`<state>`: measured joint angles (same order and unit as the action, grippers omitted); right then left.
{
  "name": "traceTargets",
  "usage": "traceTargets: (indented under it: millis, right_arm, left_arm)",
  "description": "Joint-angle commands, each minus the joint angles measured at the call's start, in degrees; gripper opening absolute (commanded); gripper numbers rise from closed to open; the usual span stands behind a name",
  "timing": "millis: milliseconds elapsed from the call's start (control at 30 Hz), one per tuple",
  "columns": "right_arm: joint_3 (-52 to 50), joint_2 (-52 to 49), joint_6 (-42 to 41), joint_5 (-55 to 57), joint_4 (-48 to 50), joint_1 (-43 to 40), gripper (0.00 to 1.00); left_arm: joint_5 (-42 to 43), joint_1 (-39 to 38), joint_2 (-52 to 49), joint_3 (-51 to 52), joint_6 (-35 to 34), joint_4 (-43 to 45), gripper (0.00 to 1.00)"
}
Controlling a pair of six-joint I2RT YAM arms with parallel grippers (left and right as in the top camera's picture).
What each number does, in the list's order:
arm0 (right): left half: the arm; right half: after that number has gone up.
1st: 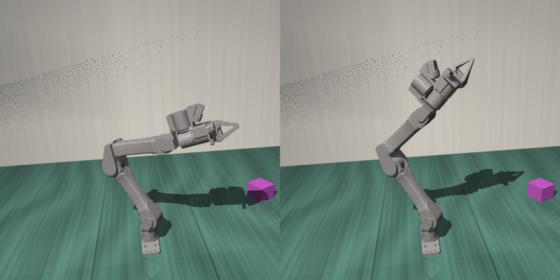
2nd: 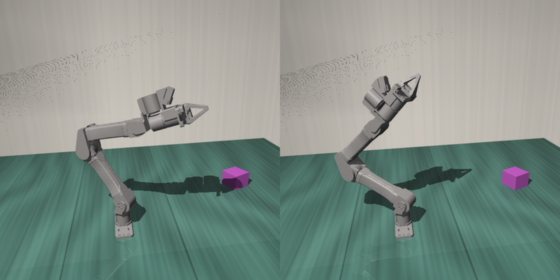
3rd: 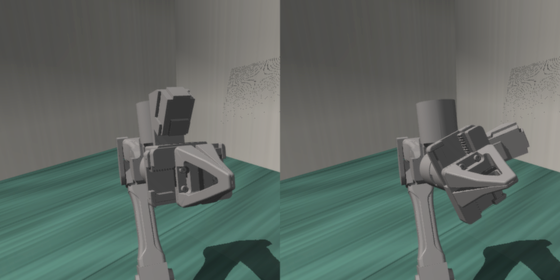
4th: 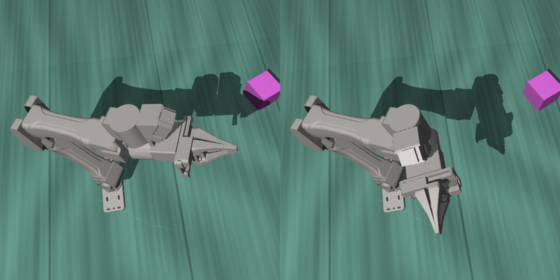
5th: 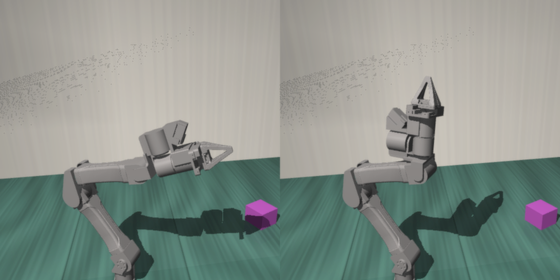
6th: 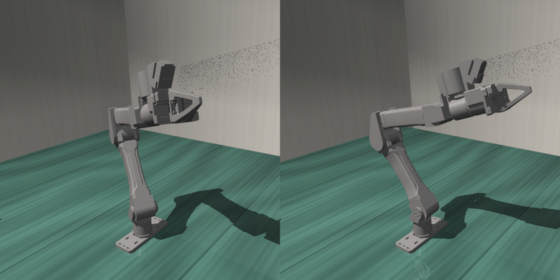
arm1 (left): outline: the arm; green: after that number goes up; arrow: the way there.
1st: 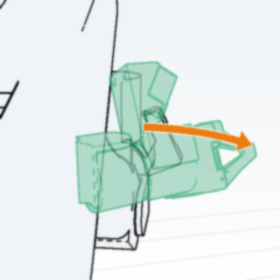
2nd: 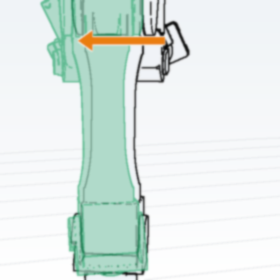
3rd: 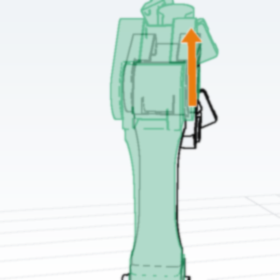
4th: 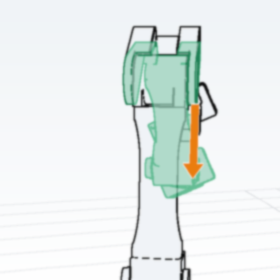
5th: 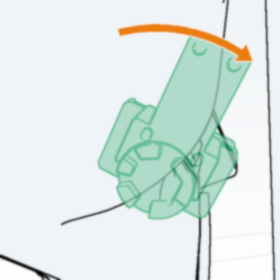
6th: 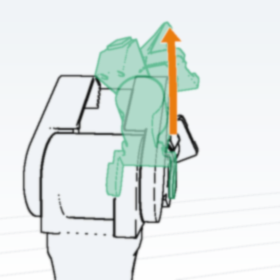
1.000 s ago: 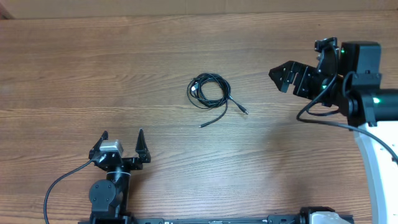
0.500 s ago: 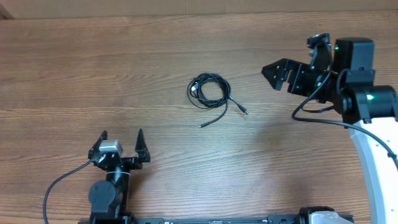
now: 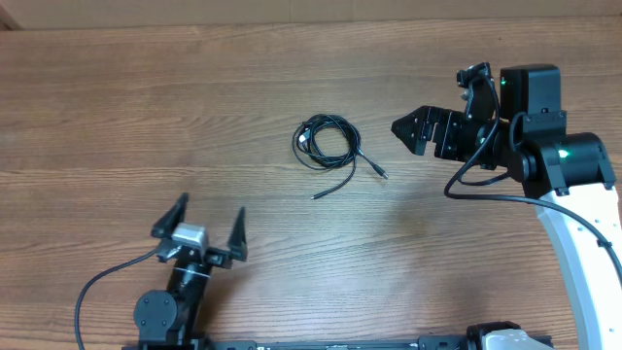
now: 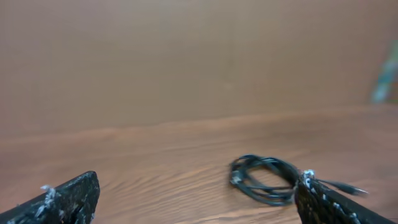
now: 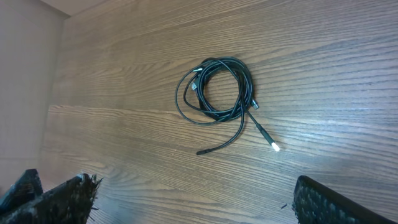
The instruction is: Untangle cables
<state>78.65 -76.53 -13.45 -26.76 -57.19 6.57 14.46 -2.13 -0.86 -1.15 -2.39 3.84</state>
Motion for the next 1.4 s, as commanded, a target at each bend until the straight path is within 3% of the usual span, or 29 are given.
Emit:
traceTargets:
  millis: [0,133,300,467,633,767,1033,1100,1167,1233,1367]
  right_arm:
    - [1.6,0.3,1.4,0.1,0.3,0.1,1.00]
    - [1.6,0.3,1.6,0.1,1.4,0.1,1.00]
    - [1.6,0.3,1.6,0.2,3.0,0.1,1.00]
    - [1.6,0.3,1.5,0.2,4.7,0.1,1.00]
    - [1.6,0.1,1.5,0.2,6.1,0.1,1.00]
    - [1.6,-0.2,1.5,0.2,6.0,0.1,1.00]
    - [1.6,-1.0,1.5,0.2,5.3,0.1,1.00]
    - [1.6,-1.1,1.5,0.2,5.2,0.1,1.00]
    - [1.6,-1.2,1.5,0.2,5.2,0.1,1.00]
    - [1.6,-1.5,1.5,0.3,5.3,0.1,1.00]
    - [1.6,-2.7,1.5,0.3,5.2,0.1,1.00]
  left_arm:
    - [7.5,0.2,-0.2,-6.1,3.7,-1.2,1.00]
    - [7.5,0.2,-5.9,-16.9,6.0,-6.8,1.00]
    - [8.2,0.2,-22.4,-33.0,8.8,-17.1,1.00]
    - [10.7,-0.2,-49.4,-58.4,10.1,-35.5,1.00]
    - [3.6,-6.2,-76.9,-88.0,9.8,-59.6,1.00]
    - [1.5,-11.1,-93.0,-103.2,9.9,-68.6,0.99]
    - [7.1,-13.7,-111.1,-107.3,7.1,-64.9,0.99]
    - [5.4,-13.4,-114.4,-107.3,3.5,-65.0,0.99]
    - [0.4,-13.0,-117.0,-107.3,-4.5,-65.4,0.91]
    - [-2.7,-12.9,-119.7,-107.3,-11.8,-65.3,0.76]
    - [-0.2,-14.0,-124.5,-107.3,-12.9,-63.3,0.60]
